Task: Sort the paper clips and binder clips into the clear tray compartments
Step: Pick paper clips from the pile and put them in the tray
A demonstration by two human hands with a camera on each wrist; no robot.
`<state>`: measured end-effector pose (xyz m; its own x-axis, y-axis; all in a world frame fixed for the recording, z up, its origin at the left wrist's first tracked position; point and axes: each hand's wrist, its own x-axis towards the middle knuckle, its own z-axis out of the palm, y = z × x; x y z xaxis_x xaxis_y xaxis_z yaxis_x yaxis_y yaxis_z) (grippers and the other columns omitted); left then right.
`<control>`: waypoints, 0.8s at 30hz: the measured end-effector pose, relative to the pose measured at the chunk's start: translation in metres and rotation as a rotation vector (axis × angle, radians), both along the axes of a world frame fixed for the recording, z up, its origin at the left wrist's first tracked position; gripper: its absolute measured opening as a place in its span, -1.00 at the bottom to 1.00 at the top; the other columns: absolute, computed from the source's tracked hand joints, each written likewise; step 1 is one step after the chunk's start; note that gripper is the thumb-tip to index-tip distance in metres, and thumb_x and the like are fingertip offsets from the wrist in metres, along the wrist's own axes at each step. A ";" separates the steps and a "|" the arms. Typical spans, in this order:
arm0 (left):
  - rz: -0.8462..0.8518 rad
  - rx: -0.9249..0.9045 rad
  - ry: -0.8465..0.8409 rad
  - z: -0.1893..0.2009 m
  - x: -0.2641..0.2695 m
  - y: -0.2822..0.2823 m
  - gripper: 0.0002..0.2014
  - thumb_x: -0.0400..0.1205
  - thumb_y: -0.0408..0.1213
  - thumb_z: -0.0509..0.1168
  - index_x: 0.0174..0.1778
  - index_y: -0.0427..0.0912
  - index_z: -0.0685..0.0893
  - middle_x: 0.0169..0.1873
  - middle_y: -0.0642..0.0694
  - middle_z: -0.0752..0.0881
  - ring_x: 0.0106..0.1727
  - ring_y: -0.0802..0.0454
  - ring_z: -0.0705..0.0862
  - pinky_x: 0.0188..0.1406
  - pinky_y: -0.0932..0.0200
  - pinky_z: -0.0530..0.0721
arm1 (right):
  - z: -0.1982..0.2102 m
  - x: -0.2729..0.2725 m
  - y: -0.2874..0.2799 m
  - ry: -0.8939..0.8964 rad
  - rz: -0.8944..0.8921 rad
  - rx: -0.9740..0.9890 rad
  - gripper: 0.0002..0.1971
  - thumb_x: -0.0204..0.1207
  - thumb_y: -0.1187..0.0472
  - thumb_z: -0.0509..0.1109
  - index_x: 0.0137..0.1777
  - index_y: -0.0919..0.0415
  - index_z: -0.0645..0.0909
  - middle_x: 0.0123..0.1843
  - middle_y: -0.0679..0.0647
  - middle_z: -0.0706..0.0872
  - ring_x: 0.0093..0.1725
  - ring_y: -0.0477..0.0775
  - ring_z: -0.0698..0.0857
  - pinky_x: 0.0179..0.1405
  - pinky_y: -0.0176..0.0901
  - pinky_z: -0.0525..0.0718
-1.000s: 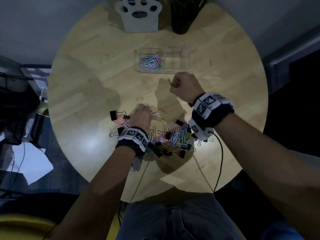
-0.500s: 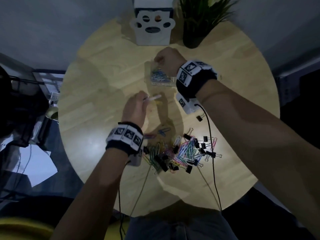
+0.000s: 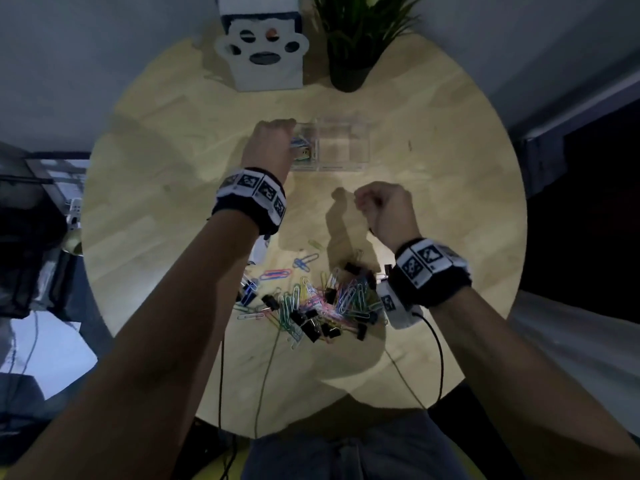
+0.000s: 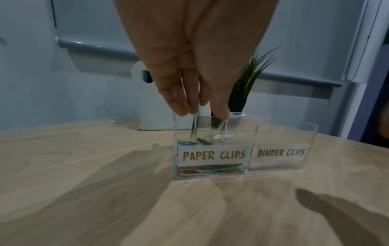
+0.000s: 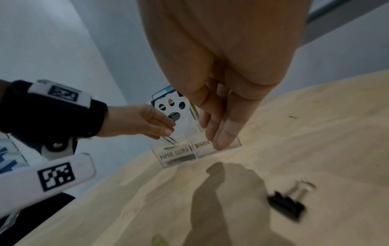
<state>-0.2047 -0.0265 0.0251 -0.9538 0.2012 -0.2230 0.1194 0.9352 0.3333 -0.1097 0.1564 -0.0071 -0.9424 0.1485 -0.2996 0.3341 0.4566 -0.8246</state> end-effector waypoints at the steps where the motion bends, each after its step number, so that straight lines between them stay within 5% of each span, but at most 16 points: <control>1: 0.017 0.044 0.035 0.001 0.006 -0.004 -0.59 0.64 -0.37 0.22 0.43 -0.29 0.42 0.43 -0.30 0.48 0.43 -0.26 0.40 0.43 -0.10 0.41 | -0.003 0.009 0.001 -0.015 -0.003 0.016 -0.73 0.40 0.54 0.15 -0.20 0.42 0.71 -0.32 0.21 0.70 -0.25 0.10 0.66 -0.16 0.03 0.66; 5: 0.088 0.193 0.108 -0.006 0.058 -0.022 -0.78 0.61 -0.37 0.17 0.11 -0.27 0.65 0.15 -0.34 0.63 0.17 -0.27 0.59 0.20 -0.08 0.53 | -0.007 0.034 -0.011 -0.087 0.138 0.167 -0.80 0.47 0.50 0.27 -0.10 0.38 0.73 -0.14 0.30 0.81 -0.13 0.17 0.75 0.01 0.07 0.75; 8: 0.055 0.158 0.010 -0.025 0.115 -0.026 -0.84 0.58 -0.35 0.21 -0.07 -0.23 0.69 -0.07 -0.30 0.70 -0.03 -0.27 0.67 0.04 -0.13 0.62 | -0.005 0.045 -0.027 -0.107 0.250 0.258 -0.80 0.50 0.44 0.26 -0.04 0.34 0.73 -0.03 0.28 0.82 0.01 0.24 0.76 0.10 0.05 0.74; 12: 0.009 0.162 -0.127 -0.046 0.163 -0.023 -0.81 0.59 -0.32 0.27 0.10 -0.17 0.67 0.08 -0.18 0.67 0.17 -0.17 0.58 0.24 -0.09 0.53 | -0.005 0.046 -0.046 -0.093 0.354 0.339 -0.85 0.45 0.41 0.28 -0.09 0.32 0.68 -0.05 0.28 0.78 -0.01 0.26 0.73 -0.05 -0.06 0.68; 17: 0.004 0.170 -0.129 -0.055 0.173 -0.017 -0.67 0.55 -0.15 0.33 0.20 -0.20 0.61 0.14 -0.18 0.63 0.21 -0.17 0.55 0.26 -0.08 0.51 | -0.013 0.047 -0.056 -0.098 0.435 0.450 -0.88 0.54 0.32 0.32 0.02 0.31 0.61 0.12 0.25 0.68 0.09 0.24 0.68 -0.03 -0.06 0.62; 24: 0.009 0.181 -0.138 -0.056 0.170 -0.014 -0.85 0.55 -0.28 0.34 -0.09 -0.30 0.63 -0.02 -0.24 0.62 0.11 -0.19 0.54 0.16 0.00 0.45 | -0.015 0.049 -0.050 -0.146 0.491 0.503 -0.81 0.55 0.47 0.21 0.10 0.36 0.56 0.23 0.29 0.59 0.28 0.24 0.54 0.14 0.01 0.58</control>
